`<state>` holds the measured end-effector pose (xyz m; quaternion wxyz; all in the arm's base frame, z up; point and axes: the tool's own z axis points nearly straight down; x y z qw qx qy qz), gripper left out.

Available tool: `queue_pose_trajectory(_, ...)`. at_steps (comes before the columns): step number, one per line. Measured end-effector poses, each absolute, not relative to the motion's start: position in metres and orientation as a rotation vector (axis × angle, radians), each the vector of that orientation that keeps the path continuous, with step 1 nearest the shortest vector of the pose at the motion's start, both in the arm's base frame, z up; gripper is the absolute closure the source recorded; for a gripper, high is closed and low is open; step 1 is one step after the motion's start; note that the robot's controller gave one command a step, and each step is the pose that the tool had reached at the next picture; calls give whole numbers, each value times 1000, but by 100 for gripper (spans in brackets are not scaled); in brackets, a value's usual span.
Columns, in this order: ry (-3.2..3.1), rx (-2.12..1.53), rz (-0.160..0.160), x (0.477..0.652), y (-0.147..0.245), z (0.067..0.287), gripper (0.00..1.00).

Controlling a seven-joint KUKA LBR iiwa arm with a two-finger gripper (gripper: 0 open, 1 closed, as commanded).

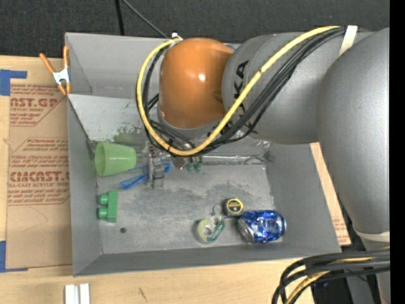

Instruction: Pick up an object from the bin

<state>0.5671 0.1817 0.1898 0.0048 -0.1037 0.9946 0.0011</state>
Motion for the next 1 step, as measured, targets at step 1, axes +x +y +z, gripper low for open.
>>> queue_pose_trajectory(1, 3113, -313, 1, 590, 154, 275, 100)
